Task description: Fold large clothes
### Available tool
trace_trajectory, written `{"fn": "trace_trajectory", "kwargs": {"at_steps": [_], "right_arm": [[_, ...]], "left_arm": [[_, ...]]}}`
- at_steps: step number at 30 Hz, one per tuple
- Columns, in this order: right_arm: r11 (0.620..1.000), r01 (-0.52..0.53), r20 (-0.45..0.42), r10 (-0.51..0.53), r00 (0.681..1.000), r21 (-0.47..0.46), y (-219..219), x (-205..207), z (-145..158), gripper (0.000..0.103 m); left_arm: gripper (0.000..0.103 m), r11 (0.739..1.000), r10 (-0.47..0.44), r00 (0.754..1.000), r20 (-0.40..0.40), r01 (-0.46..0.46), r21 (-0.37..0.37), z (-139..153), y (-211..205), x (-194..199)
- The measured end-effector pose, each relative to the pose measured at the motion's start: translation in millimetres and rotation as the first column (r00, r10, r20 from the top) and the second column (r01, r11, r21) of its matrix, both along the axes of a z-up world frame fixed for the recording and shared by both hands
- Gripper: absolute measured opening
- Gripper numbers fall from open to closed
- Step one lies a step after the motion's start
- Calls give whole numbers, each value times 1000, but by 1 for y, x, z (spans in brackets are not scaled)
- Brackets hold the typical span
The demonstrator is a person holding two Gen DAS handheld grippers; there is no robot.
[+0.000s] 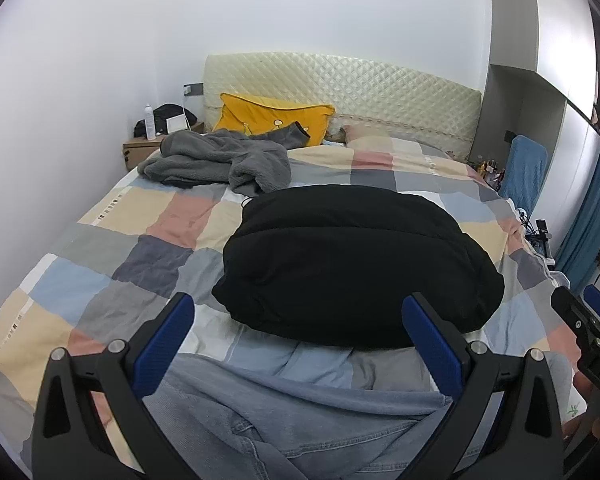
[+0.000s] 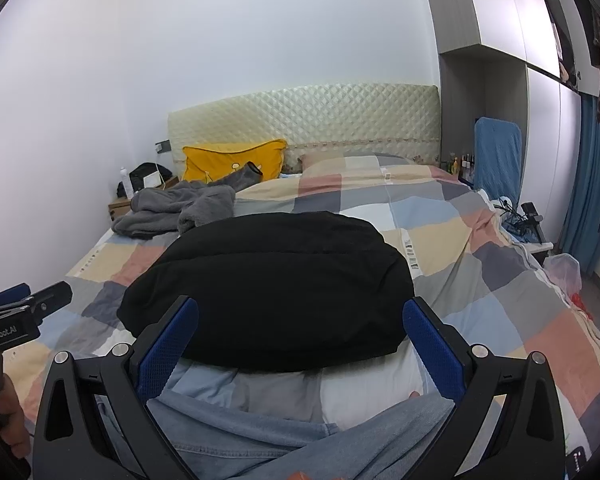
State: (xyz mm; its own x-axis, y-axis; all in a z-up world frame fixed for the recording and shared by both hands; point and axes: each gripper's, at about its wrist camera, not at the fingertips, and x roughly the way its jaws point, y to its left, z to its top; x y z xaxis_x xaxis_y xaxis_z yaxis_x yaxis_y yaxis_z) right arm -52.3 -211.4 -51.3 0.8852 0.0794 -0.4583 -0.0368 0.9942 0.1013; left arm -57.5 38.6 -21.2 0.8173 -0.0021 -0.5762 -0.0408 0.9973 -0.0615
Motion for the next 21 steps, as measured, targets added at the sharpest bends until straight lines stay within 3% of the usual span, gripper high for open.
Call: {"fn": "trace_trajectory", "kwargs": {"at_steps": [21], "right_arm": [[1000, 10, 9, -10, 1000, -10, 5, -4, 1, 103]], "left_arm": [[103, 1000, -18, 1000, -10, 18, 11, -4, -4, -4]]}}
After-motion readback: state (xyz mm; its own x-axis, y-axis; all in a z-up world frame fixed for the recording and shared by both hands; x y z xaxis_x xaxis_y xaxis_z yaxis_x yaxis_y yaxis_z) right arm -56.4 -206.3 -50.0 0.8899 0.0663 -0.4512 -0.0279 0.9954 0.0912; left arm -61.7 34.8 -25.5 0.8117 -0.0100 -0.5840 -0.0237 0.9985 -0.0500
